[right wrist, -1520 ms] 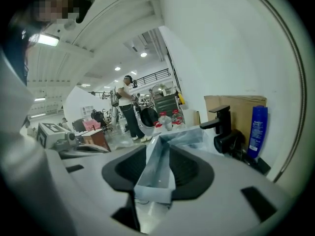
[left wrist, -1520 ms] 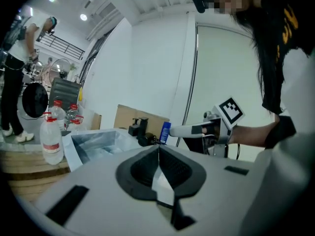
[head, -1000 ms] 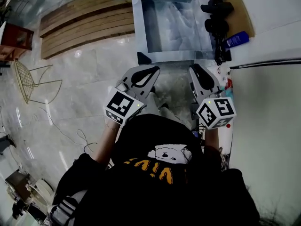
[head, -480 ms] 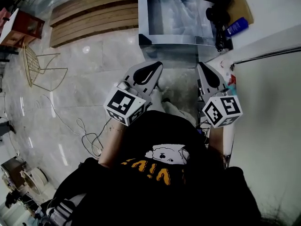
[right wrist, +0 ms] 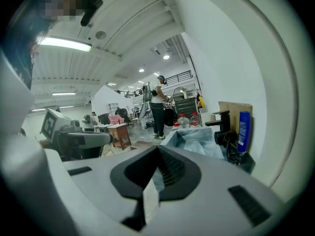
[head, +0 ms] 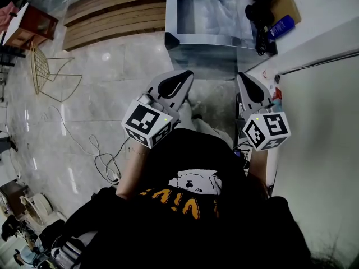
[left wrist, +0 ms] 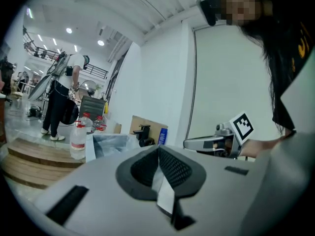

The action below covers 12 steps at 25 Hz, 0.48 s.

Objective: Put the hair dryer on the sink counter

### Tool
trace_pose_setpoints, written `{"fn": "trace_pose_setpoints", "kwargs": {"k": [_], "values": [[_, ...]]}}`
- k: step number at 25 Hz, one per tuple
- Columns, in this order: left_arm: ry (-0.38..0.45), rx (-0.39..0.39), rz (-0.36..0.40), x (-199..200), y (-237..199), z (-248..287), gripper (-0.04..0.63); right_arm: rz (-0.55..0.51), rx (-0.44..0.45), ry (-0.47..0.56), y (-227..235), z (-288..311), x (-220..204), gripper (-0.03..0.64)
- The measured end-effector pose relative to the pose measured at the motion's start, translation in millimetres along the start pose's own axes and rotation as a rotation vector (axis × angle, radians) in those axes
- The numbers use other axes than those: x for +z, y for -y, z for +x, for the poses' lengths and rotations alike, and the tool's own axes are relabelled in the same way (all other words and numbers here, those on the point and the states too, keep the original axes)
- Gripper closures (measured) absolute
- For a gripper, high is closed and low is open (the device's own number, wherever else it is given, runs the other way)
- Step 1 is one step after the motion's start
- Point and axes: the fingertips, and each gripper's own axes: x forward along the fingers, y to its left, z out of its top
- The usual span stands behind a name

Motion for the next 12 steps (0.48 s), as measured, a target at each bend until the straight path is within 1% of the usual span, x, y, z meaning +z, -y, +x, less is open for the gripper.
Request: {"fn": "trace_pose_setpoints", "kwargs": {"k": [4,12], "values": [[-0.003,-0.012,0.002,-2,10,4,0.586,-0.001,-0.007,0.014,5,-9,2,0.614],[-0.022,-0.066,0.009,-9,30,14,0.586,0.008,-0.051,0.027,20,-25,0,0.614]]}}
